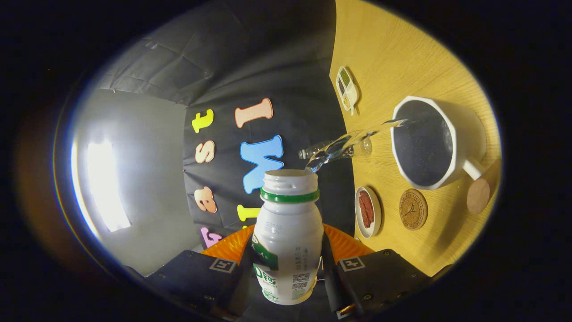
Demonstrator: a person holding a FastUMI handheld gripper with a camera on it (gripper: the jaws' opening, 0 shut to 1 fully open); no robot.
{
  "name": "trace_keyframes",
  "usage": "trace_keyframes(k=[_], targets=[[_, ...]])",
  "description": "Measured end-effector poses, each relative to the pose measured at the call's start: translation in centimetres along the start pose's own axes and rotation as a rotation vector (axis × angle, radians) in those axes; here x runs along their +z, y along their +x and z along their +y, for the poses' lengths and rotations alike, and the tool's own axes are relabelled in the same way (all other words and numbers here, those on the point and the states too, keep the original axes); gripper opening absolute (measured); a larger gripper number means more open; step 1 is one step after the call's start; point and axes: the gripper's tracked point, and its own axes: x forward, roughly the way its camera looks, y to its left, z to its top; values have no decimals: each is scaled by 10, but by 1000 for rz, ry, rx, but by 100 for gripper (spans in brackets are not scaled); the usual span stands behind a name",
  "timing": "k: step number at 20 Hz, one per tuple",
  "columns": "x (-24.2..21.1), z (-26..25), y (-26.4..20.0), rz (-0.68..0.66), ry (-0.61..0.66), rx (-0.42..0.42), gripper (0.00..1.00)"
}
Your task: Take the bottle from table, then pour the juice into the cup, finally place the bottle on the coaster
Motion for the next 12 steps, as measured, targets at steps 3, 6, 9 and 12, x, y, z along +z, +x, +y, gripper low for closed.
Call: trace_keyframes(k=[3, 6, 9, 12], targets=[[-3, 0, 1, 3, 6, 1, 69], [-2, 1, 0, 5, 18, 3, 69], [-3, 1, 1, 6, 26, 7, 69], [-4, 1, 2, 8, 36, 6, 69]])
